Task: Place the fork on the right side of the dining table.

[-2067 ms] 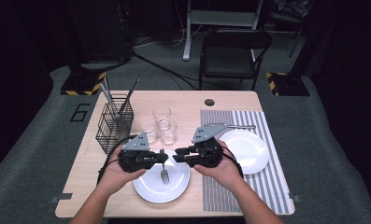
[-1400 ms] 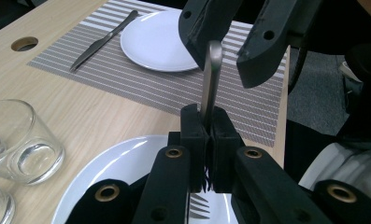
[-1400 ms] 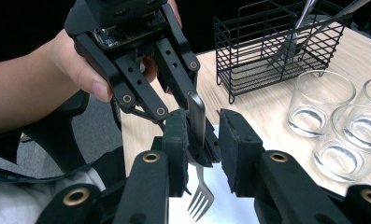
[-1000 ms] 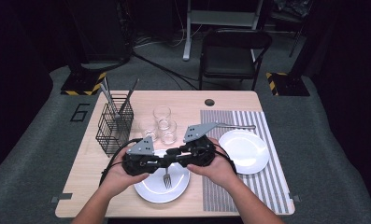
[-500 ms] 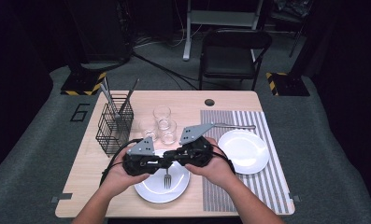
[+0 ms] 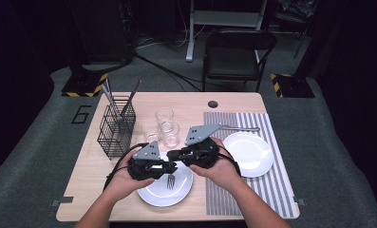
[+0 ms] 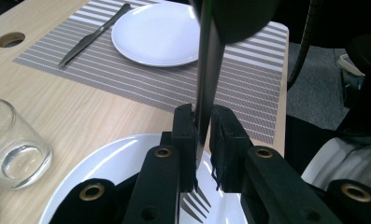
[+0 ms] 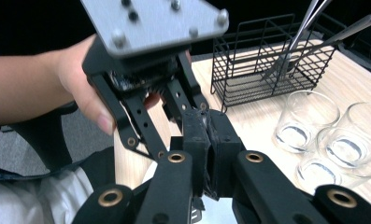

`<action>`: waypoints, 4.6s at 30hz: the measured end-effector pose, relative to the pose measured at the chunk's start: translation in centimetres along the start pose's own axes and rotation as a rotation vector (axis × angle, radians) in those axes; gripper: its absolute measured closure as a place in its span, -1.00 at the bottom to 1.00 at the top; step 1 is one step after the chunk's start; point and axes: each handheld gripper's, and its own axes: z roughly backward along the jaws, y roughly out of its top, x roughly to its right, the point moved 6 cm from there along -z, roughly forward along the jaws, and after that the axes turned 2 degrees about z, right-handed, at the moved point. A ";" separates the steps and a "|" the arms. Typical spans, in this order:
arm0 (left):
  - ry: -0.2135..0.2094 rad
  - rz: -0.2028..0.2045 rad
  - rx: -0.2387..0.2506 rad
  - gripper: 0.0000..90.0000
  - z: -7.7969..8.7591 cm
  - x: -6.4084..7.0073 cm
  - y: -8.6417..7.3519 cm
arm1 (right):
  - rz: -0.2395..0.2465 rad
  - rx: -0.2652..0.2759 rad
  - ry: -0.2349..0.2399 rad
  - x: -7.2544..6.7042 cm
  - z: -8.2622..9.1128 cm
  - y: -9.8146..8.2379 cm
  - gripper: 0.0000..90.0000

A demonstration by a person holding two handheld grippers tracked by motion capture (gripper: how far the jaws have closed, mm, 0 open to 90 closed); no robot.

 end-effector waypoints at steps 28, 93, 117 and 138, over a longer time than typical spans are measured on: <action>0.008 -0.052 -0.036 0.90 -0.6 0.0 -0.6 | -0.071 0.064 0.031 1.0 2.2 -1.0 0.93; 0.031 -0.044 -0.044 0.73 -0.5 -0.8 -0.6 | -0.176 0.028 -0.020 1.1 3.1 -2.2 0.94; 0.099 0.040 -0.004 0.13 0.1 -2.7 -0.7 | -0.237 0.034 -0.146 2.3 6.9 -3.7 0.94; 0.120 0.077 0.018 0.08 0.7 -3.7 -0.7 | -0.315 0.017 -0.263 3.0 10.8 -6.2 0.94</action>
